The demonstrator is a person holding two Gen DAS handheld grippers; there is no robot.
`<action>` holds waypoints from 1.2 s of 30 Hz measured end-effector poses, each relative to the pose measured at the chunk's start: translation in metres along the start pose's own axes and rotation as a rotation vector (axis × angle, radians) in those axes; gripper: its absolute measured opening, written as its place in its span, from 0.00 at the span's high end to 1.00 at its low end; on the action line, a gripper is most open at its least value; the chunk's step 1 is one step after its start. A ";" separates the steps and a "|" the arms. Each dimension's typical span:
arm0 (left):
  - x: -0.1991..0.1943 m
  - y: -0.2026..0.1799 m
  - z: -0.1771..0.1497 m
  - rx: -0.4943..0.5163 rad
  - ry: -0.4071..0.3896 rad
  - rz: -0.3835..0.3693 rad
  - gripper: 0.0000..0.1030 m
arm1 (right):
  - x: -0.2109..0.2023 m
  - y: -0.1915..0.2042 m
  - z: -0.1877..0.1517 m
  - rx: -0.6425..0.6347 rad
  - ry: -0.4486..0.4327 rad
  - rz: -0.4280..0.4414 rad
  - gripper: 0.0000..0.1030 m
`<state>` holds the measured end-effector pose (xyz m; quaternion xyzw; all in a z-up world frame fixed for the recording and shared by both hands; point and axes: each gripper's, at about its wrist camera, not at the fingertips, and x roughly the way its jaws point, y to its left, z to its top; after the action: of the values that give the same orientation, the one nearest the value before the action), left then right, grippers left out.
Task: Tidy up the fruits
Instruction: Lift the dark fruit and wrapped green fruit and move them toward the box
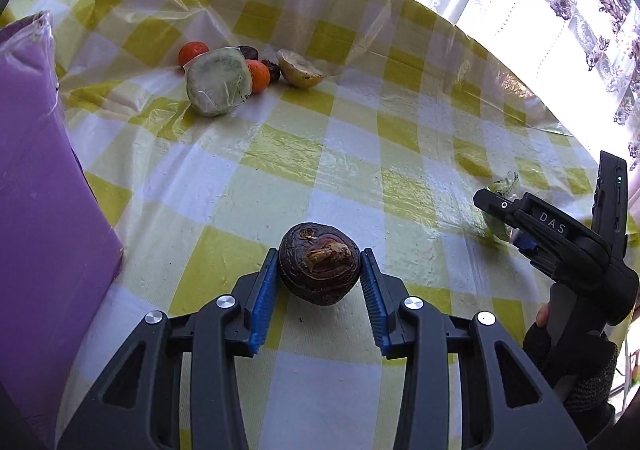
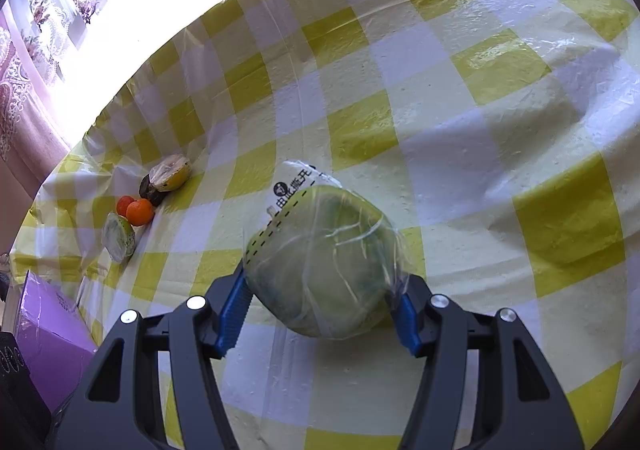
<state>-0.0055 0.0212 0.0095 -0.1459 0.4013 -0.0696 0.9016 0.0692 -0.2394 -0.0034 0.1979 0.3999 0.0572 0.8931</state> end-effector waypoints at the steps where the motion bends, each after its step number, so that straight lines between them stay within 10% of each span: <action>1: 0.000 0.000 0.000 -0.001 0.000 -0.001 0.62 | 0.000 0.000 0.000 0.000 0.000 0.000 0.41; 17: -0.007 0.002 0.000 -0.006 -0.034 -0.018 0.62 | -0.012 0.003 -0.006 0.008 -0.034 -0.051 0.41; 36: -0.058 0.008 -0.041 0.077 -0.076 0.010 0.62 | -0.060 0.073 -0.098 -0.117 0.022 0.054 0.40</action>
<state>-0.0745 0.0345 0.0220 -0.1118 0.3645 -0.0747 0.9215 -0.0389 -0.1582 0.0082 0.1555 0.4001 0.1069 0.8968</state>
